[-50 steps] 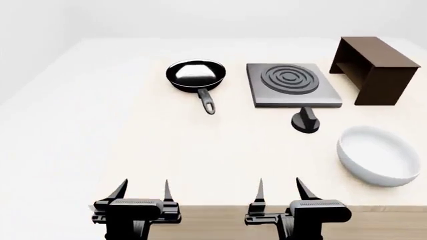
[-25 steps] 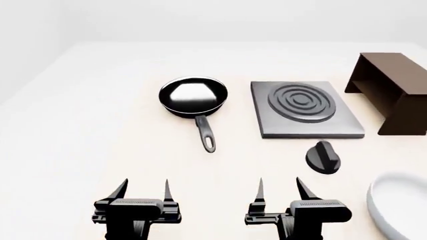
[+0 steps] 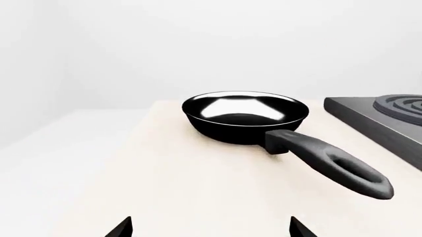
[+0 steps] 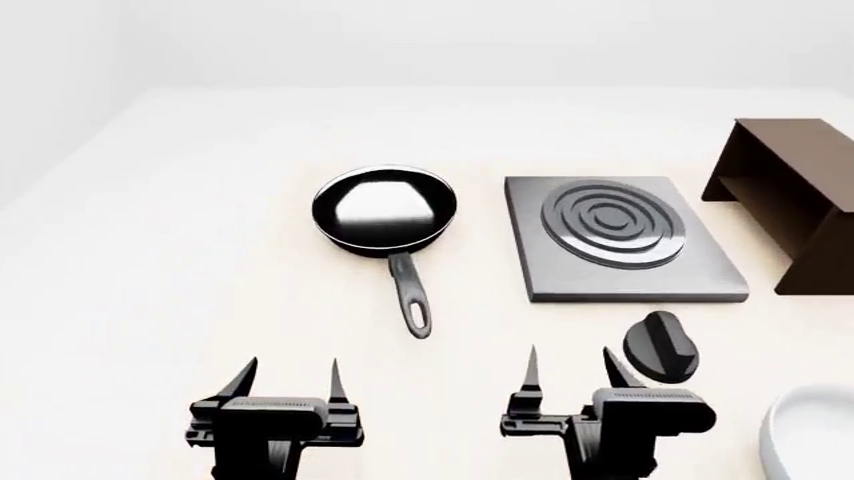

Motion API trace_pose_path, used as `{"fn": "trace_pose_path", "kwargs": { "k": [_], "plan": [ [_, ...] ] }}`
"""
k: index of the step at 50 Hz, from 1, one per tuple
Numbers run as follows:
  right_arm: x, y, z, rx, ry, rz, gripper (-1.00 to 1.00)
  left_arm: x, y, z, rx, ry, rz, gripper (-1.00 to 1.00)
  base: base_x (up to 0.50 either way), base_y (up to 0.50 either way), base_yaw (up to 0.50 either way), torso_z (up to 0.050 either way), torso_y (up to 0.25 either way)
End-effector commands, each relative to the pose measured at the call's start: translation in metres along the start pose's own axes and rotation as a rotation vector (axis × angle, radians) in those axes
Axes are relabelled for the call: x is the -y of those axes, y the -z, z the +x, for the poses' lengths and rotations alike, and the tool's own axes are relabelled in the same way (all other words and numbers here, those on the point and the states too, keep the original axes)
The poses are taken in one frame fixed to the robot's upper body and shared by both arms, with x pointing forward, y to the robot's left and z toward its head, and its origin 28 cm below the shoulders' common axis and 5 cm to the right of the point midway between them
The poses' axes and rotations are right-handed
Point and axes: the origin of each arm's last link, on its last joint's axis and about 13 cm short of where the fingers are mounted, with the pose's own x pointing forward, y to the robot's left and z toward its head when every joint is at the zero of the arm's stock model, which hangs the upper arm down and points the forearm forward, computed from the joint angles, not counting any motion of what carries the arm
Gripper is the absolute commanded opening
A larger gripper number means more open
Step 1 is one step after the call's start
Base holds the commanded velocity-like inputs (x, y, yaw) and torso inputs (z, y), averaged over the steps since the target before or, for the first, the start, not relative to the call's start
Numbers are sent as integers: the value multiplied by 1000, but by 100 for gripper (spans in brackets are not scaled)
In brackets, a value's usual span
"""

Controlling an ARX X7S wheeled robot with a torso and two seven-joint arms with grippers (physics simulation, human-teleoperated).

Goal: Turn on the stove.

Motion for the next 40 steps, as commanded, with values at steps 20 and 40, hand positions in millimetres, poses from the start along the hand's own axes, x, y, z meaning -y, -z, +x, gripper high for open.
{"fn": "trace_pose_path", "kwargs": {
  "k": [20, 40],
  "plan": [
    [38, -8, 31, -42, 169, 5, 100, 0, 1, 1, -6, 2, -2, 100, 0, 0, 0, 0, 0],
    [51, 39, 10, -179, 182, 35, 100, 0, -2, 0, -5, 2, -9, 100, 0, 0, 0, 0, 0]
  ]
}}
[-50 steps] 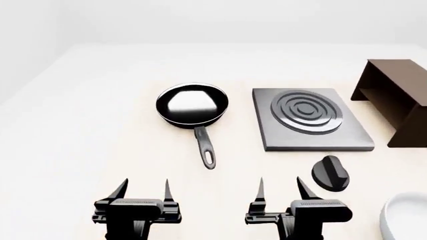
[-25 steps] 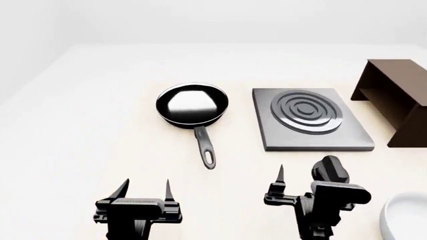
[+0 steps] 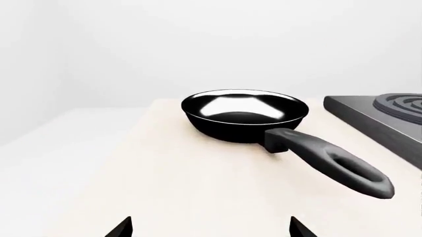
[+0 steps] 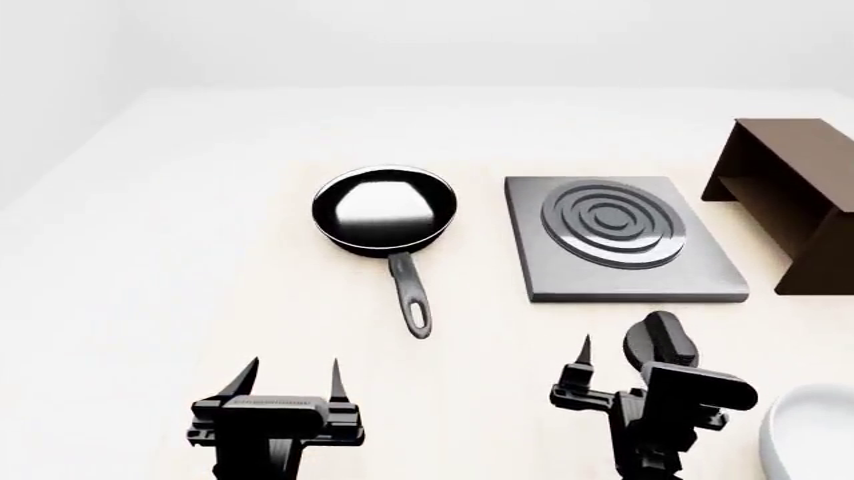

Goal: Turn on the stove.

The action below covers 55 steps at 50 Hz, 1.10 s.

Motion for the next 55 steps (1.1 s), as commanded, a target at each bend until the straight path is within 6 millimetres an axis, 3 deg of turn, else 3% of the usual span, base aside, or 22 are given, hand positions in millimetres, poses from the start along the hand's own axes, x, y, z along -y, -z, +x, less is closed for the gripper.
{"fn": "trace_pose_path", "kwargs": {
  "k": [1, 13, 23, 31, 42, 55],
  "plan": [
    [14, 30, -16, -92, 13, 2, 100, -1, -2, -1, 2, -1, -6, 100, 0, 0, 0, 0, 0],
    [18, 33, -19, -102, 15, 6, 100, -1, -1, -1, 1, -1, -8, 100, 0, 0, 0, 0, 0],
    [14, 13, -16, -60, 9, -9, 100, 0, -1, 0, -1, 0, -6, 100, 0, 0, 0, 0, 0],
    [14, 10, -18, -44, 10, -17, 100, 1, 0, 0, -3, 3, -4, 100, 0, 0, 0, 0, 0],
    [11, 13, 1, -75, 16, -23, 100, 1, -1, -1, -2, 5, -5, 100, 0, 0, 0, 0, 0],
    [11, 15, 8, -86, 19, -19, 100, 1, -1, -1, -3, 6, -4, 100, 0, 0, 0, 0, 0]
  ]
}}
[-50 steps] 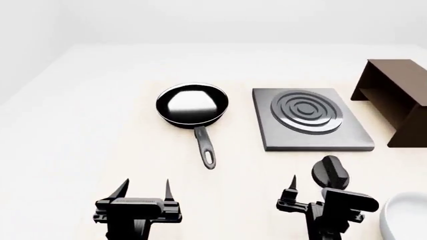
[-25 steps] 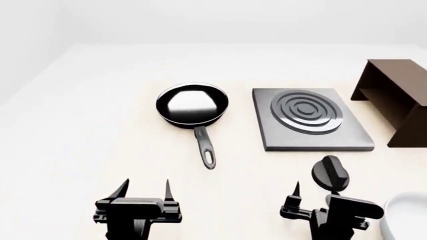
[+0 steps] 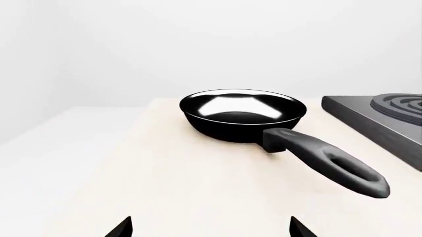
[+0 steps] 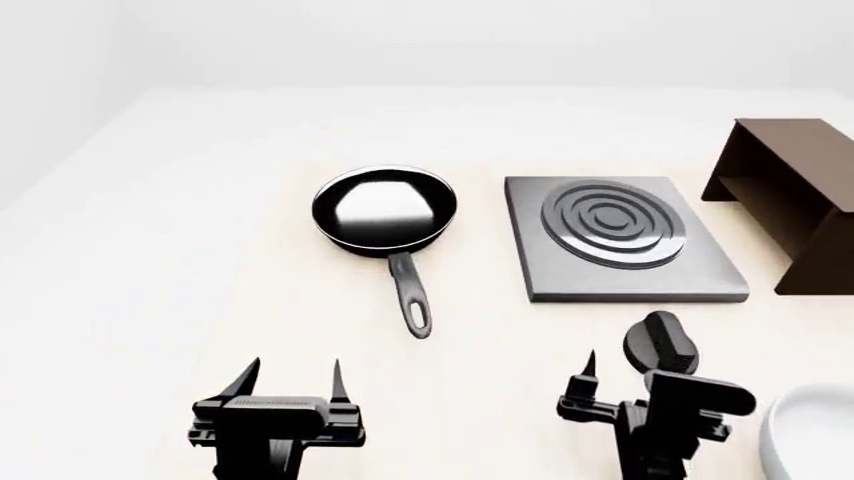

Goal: Turn on the stove.

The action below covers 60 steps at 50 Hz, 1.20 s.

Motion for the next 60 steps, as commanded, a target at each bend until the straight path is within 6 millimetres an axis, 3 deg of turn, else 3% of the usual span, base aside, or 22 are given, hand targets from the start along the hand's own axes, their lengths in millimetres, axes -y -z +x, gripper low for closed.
{"fn": "trace_pose_path", "kwargs": {
  "k": [1, 27, 60],
  "plan": [
    [1, 1, 7, -12, 10, -3, 100, 1, 1, 0, -1, 1, 1, 100, 0, 0, 0, 0, 0],
    [7, 8, 27, -53, 46, -2, 100, 0, 1, 0, -2, 3, 1, 100, 0, 0, 0, 0, 0],
    [17, 9, 28, -56, 84, 20, 100, 1, 0, -1, 0, 4, -1, 100, 0, 0, 0, 0, 0]
  ]
}}
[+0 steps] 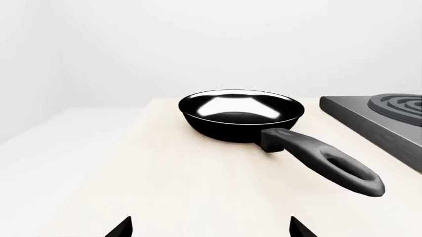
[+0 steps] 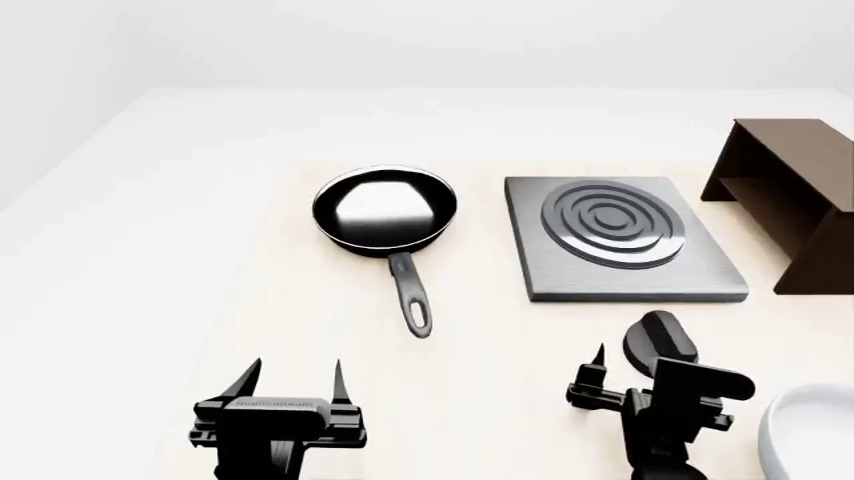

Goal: Turn on the stove.

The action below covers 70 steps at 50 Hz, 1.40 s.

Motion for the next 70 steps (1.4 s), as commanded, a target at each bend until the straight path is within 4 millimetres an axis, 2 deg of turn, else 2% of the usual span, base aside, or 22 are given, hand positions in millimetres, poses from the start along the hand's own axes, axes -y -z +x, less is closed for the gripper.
{"fn": "trace_pose_path", "kwargs": {
  "k": [1, 58, 70],
  "plan": [
    [7, 3, 3, -26, 43, 19, 100, 0, 0, 0, 0, 0, -1, 100, 0, 0, 0, 0, 0],
    [20, -7, 3, -1, 84, 33, 100, 0, 1, 0, -2, 3, 2, 100, 0, 0, 0, 0, 0],
    [8, -12, 4, 17, 42, 11, 100, 1, 1, 0, -1, 5, 1, 100, 0, 0, 0, 0, 0]
  ]
}}
